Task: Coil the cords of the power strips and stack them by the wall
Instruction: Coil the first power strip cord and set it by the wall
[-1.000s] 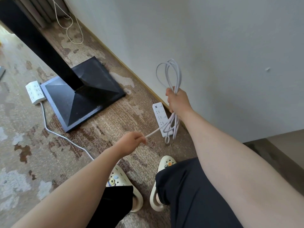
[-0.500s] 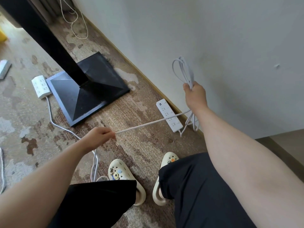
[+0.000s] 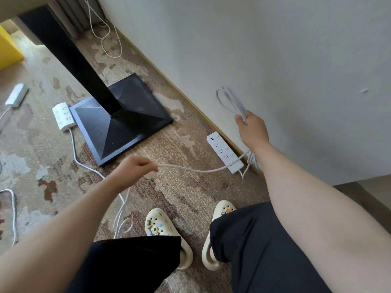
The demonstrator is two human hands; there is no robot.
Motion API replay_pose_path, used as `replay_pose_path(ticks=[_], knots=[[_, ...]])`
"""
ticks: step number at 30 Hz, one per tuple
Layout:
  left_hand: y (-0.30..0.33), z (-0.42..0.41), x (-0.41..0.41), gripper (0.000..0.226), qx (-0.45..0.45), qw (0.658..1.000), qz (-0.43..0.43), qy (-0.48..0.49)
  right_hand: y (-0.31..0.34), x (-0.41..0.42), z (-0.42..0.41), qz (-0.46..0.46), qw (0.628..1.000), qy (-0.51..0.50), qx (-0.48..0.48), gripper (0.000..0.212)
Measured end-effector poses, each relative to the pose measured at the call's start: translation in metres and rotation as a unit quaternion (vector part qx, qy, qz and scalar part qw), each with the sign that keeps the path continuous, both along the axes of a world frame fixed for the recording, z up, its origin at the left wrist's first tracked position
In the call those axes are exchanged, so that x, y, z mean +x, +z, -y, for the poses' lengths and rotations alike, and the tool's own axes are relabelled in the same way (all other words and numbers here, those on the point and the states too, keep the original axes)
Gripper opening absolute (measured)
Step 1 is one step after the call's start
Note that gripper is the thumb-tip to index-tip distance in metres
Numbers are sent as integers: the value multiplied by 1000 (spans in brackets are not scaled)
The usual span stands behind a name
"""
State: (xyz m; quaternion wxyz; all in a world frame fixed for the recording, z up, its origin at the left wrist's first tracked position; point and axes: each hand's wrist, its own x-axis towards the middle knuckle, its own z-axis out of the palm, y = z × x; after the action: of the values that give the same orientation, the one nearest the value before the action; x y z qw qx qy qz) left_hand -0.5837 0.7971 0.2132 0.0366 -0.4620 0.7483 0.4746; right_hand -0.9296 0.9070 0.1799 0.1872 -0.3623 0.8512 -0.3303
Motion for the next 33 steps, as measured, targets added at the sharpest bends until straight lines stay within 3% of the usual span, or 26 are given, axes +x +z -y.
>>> replay_pose_path(ticks=[6, 10, 16, 25, 30, 33], knots=[[17, -30, -90, 16, -18, 992, -49, -118, 6, 34, 12, 124, 987, 98, 31, 26], [20, -40, -122, 20, -39, 994, -92, -52, 9, 40, 11, 235, 962, 136, 29, 18], [18, -40, -146, 27, -92, 991, -85, 38, 7, 40, 10, 325, 938, 119, 21, 27], [17, -34, -147, 27, -49, 992, -113, 18, 5, 42, 12, 287, 952, 105, -1, 36], [8, -25, -114, 20, -59, 996, -43, -52, 6, 34, 13, 192, 977, 92, 15, 31], [6, -11, -78, 19, -66, 997, -6, -37, 7, 24, 7, 145, 984, 92, 41, 33]])
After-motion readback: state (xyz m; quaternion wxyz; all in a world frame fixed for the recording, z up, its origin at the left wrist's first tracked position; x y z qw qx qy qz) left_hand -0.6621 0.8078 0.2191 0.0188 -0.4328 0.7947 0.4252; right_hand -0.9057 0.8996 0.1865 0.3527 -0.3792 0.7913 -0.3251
